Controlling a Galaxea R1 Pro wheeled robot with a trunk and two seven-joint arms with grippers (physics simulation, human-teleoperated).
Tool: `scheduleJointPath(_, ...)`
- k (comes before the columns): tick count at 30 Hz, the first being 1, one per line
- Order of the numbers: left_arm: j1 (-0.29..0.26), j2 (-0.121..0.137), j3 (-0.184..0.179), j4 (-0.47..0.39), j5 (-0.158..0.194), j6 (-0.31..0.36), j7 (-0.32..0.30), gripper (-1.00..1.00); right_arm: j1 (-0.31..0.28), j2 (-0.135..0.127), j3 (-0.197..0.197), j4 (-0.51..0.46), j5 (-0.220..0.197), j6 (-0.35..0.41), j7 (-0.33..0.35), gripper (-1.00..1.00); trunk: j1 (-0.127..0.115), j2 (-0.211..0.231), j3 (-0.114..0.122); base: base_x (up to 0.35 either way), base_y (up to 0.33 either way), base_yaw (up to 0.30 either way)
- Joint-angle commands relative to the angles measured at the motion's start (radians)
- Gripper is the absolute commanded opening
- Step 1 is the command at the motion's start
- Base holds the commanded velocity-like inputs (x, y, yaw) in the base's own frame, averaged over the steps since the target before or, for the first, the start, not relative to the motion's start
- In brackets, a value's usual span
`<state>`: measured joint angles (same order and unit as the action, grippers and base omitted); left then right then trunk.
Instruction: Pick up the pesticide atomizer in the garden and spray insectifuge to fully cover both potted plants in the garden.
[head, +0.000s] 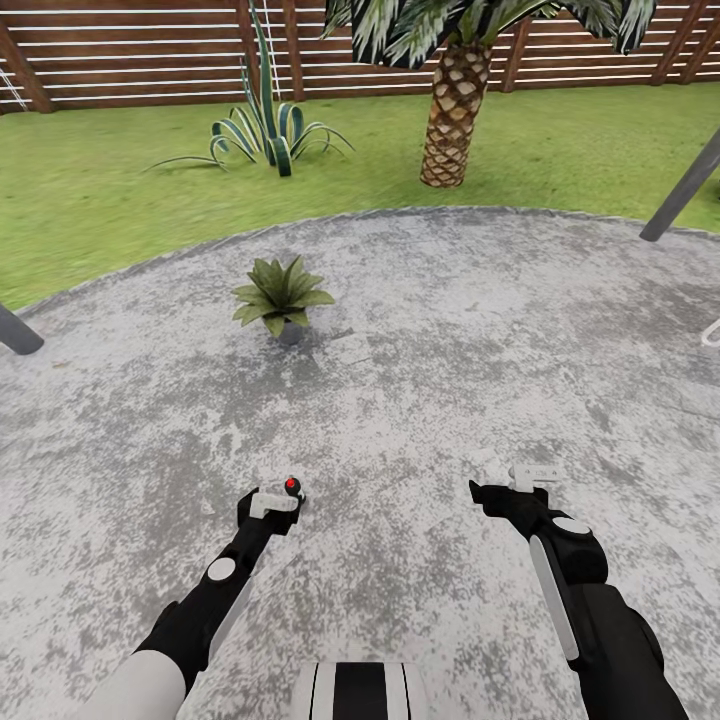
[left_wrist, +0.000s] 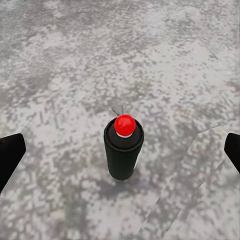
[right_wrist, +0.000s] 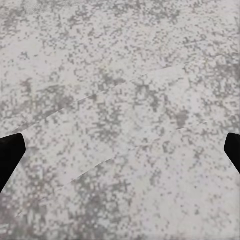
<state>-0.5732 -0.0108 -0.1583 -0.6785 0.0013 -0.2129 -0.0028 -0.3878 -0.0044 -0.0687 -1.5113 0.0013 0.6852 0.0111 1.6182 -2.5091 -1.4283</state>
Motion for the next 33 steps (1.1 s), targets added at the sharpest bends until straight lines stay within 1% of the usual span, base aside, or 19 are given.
scheduleJointPath(1,-0.001,0.000,0.000,0.001,0.000,-0.004,0.000,1.00,0.000,0.000,0.000,-0.001,0.000,0.005,0.001,1.00,0.000,0.000,-0.001,0.000,0.000,0.000)
scheduleJointPath(18,0.001,0.000,0.005,0.000,0.000,-0.005,0.001,1.00,0.000,0.000,0.000,-0.001,0.000,0.005,0.001,1.00,0.000,0.000,-0.001,0.000,0.000,0.000)
scheduleJointPath(24,0.001,0.000,0.004,-0.001,0.000,-0.005,0.001,1.00,0.000,0.000,0.000,-0.001,0.000,0.005,0.001,1.00,0.003,-0.002,-0.025,0.000,0.000,0.000)
scheduleJointPath(33,0.001,0.000,0.003,-0.005,0.000,-0.005,0.001,1.00,0.000,0.000,0.001,-0.001,0.000,0.005,0.001,1.00,0.007,-0.004,-0.069,0.000,0.000,0.000)
